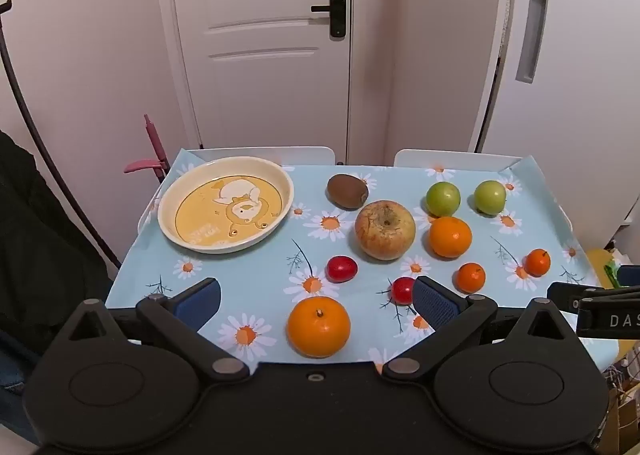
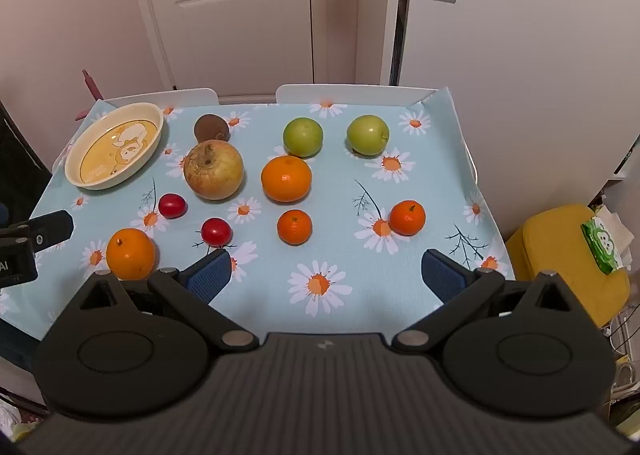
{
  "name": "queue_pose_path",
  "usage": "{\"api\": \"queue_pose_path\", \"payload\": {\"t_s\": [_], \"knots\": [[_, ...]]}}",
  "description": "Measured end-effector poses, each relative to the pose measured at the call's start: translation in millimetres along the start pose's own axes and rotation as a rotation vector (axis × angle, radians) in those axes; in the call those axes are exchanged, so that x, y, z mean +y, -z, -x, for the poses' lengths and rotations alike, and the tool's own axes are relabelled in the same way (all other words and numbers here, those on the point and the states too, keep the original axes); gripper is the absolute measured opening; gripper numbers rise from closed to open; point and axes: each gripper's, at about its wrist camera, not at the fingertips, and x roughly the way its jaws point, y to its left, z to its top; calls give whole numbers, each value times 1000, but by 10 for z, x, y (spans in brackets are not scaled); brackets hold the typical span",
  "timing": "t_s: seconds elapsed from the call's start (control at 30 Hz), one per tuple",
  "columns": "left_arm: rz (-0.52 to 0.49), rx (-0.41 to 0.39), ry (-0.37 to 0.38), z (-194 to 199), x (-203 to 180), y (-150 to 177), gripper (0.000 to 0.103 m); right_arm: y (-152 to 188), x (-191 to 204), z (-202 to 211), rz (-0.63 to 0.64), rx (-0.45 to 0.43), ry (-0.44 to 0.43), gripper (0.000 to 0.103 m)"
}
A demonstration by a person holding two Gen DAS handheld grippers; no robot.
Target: Organize fruits
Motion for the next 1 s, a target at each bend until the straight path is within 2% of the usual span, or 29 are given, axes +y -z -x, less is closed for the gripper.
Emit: {"api": "queue_pose_path", "payload": {"t_s": [0.1,0.13,0.37,1.0], "knots": [[1,-1,-1,-19,4,-21,103,1,7,-4,1,0,0,103],[11,-38,9,15,56,-7,103,1,10,-5,1,-1,0,103],[3,-36,-3,28,23,63,103,1,15,-12,2,-2,3,103],[3,-26,0,24,42,9,103,-2,2,-6,5,-5,3,103]]}}
